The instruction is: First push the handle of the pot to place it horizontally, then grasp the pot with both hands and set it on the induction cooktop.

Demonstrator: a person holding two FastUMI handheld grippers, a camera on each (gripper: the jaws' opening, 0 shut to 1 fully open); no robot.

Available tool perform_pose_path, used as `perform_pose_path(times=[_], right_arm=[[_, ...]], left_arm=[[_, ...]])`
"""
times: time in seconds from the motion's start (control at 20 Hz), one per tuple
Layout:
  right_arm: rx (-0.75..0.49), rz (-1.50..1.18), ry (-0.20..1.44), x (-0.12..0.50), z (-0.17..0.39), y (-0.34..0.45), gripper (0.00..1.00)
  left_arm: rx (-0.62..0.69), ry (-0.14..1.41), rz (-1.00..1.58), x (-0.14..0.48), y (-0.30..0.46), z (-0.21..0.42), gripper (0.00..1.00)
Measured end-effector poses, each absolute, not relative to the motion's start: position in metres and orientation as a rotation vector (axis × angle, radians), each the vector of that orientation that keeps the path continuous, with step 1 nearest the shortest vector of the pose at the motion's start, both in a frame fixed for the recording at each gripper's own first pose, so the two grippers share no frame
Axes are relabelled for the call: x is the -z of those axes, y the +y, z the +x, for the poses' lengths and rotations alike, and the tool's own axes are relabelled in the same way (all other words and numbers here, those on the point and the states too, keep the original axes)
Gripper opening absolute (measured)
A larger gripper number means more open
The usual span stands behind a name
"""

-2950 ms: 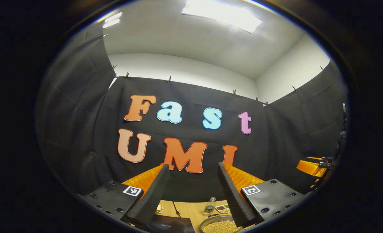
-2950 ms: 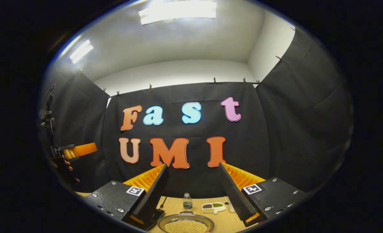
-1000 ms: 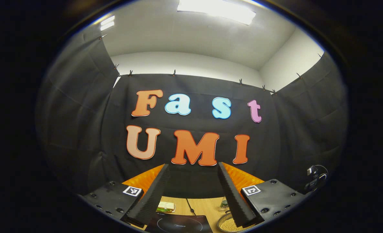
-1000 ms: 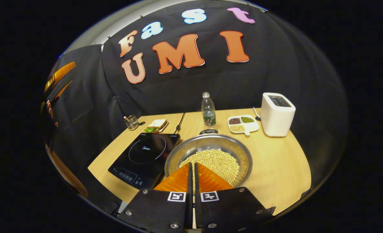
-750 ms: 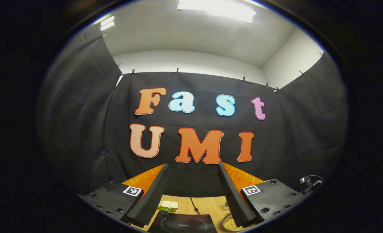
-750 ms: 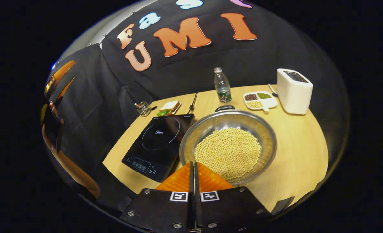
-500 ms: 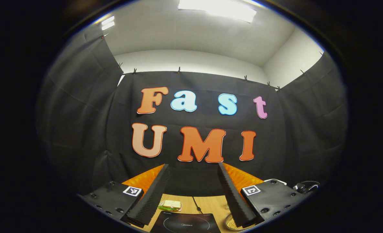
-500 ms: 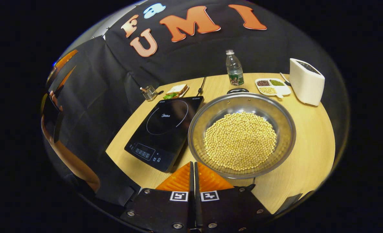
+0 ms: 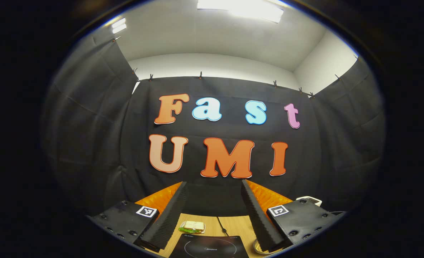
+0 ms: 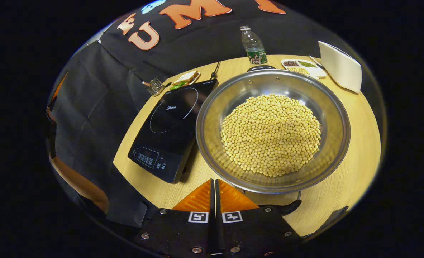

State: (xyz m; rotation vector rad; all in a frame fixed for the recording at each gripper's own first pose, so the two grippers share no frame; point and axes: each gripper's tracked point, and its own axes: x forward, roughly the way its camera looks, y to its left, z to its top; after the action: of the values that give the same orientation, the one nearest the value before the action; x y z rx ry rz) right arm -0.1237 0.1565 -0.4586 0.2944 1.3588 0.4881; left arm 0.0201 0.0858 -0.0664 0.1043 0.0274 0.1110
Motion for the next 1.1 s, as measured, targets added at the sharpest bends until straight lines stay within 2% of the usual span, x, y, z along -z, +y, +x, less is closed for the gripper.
perform_pose_path(times=[0.45,1.1], right_arm=[[-0.470,0.291,1.412,0.469,-0.125,0.155,0.00],[-0.241,0.184,1.403,0.483,-0.106,0.055,0.00]], left_arm=[[-0.090,0.066,0.117,0.078,0.074,0.041,0.97],[-0.082,0.063,0.138,0.078,0.070,0.047,0.98]])
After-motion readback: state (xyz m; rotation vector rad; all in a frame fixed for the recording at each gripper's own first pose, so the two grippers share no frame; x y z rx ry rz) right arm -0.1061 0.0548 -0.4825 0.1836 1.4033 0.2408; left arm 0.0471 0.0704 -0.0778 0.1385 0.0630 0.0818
